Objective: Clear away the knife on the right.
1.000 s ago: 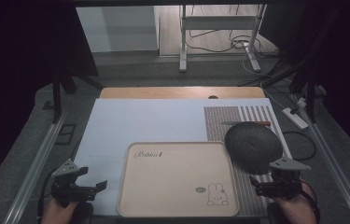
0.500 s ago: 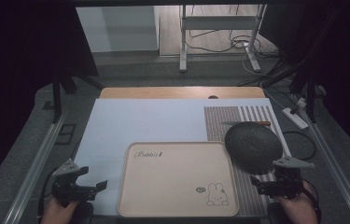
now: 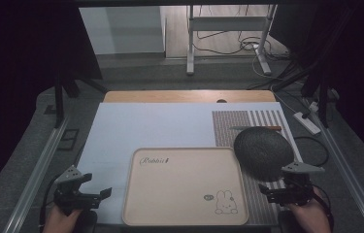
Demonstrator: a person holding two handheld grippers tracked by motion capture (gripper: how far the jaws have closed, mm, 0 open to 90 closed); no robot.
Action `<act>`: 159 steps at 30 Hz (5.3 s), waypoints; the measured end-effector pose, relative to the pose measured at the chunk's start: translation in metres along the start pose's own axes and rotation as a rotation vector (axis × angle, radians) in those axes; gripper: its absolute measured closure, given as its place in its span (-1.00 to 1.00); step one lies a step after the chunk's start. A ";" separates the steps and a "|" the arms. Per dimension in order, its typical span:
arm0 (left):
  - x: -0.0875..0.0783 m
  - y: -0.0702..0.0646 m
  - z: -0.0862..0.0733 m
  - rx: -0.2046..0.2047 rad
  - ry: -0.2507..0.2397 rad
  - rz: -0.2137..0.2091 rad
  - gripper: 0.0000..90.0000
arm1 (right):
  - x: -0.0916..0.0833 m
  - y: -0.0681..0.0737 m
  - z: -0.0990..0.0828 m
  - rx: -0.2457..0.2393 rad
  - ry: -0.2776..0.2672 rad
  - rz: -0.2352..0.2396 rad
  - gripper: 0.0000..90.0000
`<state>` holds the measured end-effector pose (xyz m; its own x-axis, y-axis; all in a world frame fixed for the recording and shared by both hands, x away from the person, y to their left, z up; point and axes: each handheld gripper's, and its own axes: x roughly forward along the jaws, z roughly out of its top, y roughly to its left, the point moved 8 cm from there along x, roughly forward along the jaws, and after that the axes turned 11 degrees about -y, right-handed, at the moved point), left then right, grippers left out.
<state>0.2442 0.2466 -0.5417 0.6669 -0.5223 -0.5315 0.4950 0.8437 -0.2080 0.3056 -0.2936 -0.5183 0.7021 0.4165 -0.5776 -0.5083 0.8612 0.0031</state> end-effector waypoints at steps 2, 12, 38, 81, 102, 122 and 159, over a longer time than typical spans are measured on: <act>0.000 0.000 0.000 0.000 0.000 0.000 -0.96 | 0.000 0.000 0.001 0.001 -0.004 0.002 -1.00; 0.000 0.000 0.000 -0.005 0.002 0.001 -0.96 | 0.006 0.000 0.009 -0.003 -0.021 0.018 -1.00; 0.000 0.000 0.000 -0.001 0.005 0.001 -0.96 | 0.021 -0.011 0.025 -0.008 -0.006 0.047 -1.00; 0.002 0.001 0.001 -0.009 0.002 -0.005 -0.97 | 0.085 -0.073 0.054 0.056 0.085 -0.028 -1.00; 0.002 0.002 0.001 -0.014 0.004 -0.012 -0.97 | 0.122 -0.106 0.073 0.047 0.165 -0.076 -1.00; 0.002 0.002 0.001 -0.016 0.006 -0.015 -0.97 | 0.155 -0.135 0.086 0.064 0.201 -0.123 -1.00; 0.003 0.002 0.001 -0.011 0.013 -0.010 -0.96 | 0.184 -0.202 0.080 0.059 0.283 -0.176 0.99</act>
<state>0.2473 0.2462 -0.5431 0.6544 -0.5291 -0.5402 0.4951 0.8398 -0.2228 0.5777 -0.3680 -0.5594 0.6058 0.1699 -0.7773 -0.3560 0.9316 -0.0738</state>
